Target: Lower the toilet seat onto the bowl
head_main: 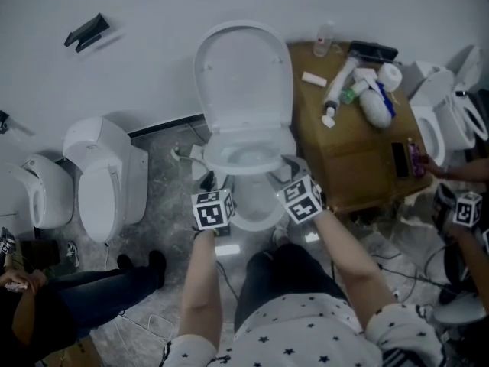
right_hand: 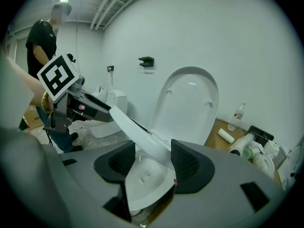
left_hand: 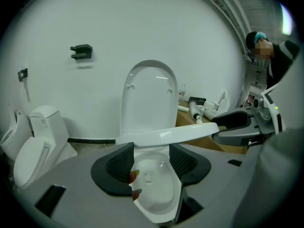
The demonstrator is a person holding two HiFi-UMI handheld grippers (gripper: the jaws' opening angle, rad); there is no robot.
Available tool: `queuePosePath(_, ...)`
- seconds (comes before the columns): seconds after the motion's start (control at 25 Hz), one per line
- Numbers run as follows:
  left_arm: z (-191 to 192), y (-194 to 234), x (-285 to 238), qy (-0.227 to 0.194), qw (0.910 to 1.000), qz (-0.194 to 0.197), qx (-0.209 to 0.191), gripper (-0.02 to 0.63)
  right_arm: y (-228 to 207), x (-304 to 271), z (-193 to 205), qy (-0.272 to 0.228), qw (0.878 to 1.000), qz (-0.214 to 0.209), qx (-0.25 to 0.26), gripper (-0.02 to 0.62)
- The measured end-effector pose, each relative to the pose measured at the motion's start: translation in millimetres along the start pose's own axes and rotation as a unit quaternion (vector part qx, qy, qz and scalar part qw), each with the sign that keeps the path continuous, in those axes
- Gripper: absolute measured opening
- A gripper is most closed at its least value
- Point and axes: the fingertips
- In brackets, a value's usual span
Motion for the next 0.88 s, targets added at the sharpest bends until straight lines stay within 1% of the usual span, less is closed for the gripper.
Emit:
queuePosePath(0.44, 25, -8, 5, 0.008, 1.0, 0.002, -0.002, 0.23, 12, 8, 23, -0.003, 1.0, 0.004, -0.021, 0.233)
queuePosePath(0.52, 28, -9, 6, 0.006, 1.0, 0.005, -0.001, 0.23, 13, 10, 26, -0.007, 0.999, 0.004, -0.036, 0.233)
queuePosePath(0.64, 28, -11, 6, -0.001, 1.0, 0.007, -0.001, 0.23, 12, 13, 34, -0.01, 0.997, -0.006, -0.08, 0.233)
queuePosePath(0.68, 28, -12, 6, -0.003, 1.0, 0.008, -0.001, 0.23, 12, 13, 38, -0.008, 0.996, -0.007, -0.088, 0.233)
queuePosePath(0.8, 28, -15, 8, -0.005, 0.9999, 0.01, -0.003, 0.23, 14, 16, 48, -0.004, 0.996, -0.004, -0.089, 0.232)
queuePosePath(0.88, 30, -16, 8, -0.006, 0.9999, 0.011, -0.005, 0.23, 16, 17, 50, -0.01, 0.996, -0.002, -0.092, 0.232)
Point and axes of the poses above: the fingertips, and each gripper's own axes: x backward along the fingers, y to its left, z out of its underside, and after that the axes turned 9 degrees about -x, right-handed
